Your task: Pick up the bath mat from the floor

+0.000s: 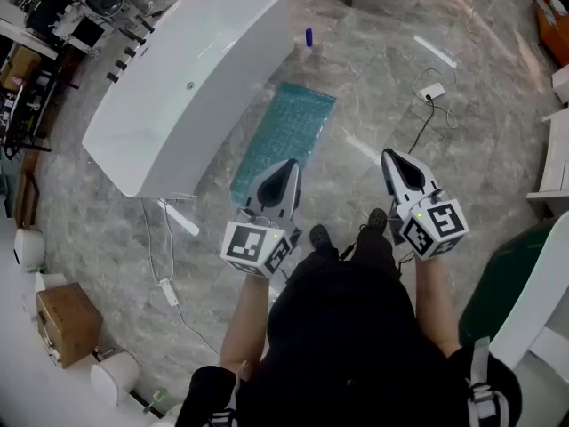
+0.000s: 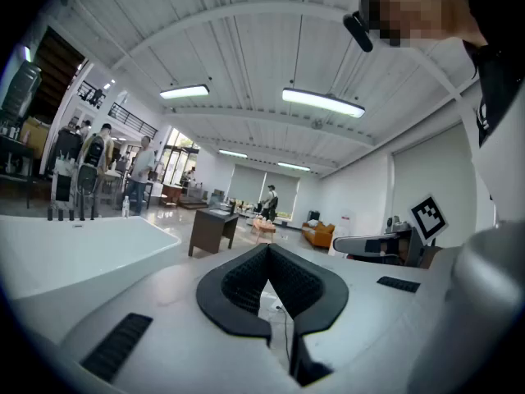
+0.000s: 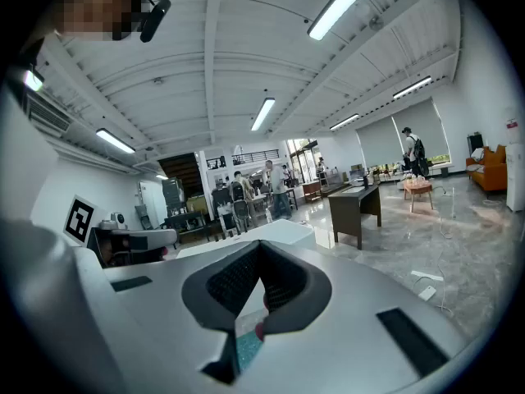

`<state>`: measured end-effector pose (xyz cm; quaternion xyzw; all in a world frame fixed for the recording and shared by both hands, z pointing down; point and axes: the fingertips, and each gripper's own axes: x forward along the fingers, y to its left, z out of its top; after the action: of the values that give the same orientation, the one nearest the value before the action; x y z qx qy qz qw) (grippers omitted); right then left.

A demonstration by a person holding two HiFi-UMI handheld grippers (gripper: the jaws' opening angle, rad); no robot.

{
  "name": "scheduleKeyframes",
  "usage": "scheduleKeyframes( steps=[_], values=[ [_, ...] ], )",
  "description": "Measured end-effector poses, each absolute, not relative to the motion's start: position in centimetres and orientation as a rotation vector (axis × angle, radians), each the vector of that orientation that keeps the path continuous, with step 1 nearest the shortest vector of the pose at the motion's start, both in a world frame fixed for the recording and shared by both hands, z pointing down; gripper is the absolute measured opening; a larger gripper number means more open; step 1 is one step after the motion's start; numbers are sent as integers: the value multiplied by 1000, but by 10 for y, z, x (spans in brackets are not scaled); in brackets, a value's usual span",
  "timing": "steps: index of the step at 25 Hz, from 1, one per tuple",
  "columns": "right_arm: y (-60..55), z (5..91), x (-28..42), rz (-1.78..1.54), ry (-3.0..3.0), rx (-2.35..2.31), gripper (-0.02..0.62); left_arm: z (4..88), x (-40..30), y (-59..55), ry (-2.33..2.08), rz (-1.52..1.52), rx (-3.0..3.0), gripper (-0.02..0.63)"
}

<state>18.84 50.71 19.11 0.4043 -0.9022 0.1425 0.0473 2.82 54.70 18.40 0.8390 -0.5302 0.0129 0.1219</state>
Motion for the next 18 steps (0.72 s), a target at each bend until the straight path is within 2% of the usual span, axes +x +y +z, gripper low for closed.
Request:
scheduleKeyframes(
  steps=[18],
  values=[
    [516, 175, 159, 427, -2825, 1188, 12, 184, 18, 547, -1489, 49, 2472, 2]
  ],
)
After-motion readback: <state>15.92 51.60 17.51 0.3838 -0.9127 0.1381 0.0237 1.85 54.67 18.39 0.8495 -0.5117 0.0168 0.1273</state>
